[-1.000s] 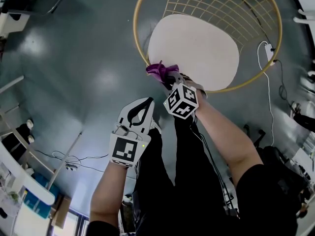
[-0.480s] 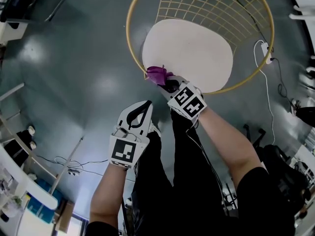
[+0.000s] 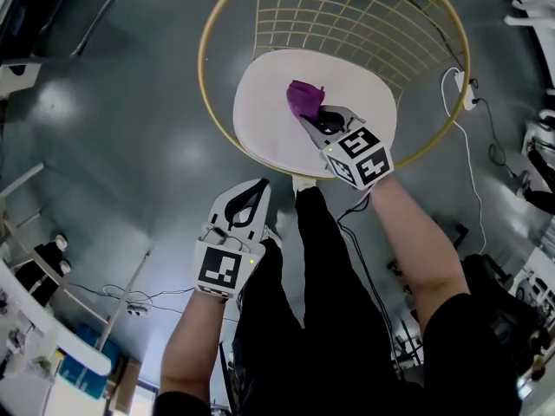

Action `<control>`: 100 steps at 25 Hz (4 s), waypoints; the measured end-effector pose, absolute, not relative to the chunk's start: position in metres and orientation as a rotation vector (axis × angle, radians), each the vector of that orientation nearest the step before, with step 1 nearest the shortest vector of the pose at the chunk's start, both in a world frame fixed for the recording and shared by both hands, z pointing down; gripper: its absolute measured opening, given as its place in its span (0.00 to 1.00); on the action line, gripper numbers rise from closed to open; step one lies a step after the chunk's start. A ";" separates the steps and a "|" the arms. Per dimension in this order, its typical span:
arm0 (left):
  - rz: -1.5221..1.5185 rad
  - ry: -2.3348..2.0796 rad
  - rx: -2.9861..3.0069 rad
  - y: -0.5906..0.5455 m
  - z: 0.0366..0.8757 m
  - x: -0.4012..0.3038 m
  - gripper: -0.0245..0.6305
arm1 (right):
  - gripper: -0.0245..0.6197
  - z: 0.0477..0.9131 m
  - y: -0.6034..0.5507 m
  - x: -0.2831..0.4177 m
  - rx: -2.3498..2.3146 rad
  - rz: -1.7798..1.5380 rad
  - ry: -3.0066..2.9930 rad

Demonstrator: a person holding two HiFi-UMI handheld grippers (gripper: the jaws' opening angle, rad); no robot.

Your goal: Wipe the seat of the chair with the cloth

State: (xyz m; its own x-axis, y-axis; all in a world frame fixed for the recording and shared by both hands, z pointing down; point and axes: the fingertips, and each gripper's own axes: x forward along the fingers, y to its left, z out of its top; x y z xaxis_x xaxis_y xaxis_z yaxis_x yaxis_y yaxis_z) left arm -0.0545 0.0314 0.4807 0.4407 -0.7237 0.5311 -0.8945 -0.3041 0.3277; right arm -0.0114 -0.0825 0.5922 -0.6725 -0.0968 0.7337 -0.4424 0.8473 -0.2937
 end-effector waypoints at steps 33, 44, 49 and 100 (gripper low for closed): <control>0.393 -1.318 2.043 -0.048 0.520 -0.050 0.05 | 0.13 0.663 -0.191 -0.009 0.235 -0.203 -2.009; 0.388 -1.335 2.059 -0.021 0.506 -0.054 0.05 | 0.13 0.663 -0.114 -0.010 0.125 -0.122 -2.024; 0.400 -1.322 2.081 0.000 0.511 -0.054 0.05 | 0.13 0.669 -0.076 -0.003 0.136 -0.054 -2.018; 0.451 -1.215 2.206 0.074 0.492 -0.015 0.05 | 0.13 0.643 0.064 0.037 0.203 0.632 -2.108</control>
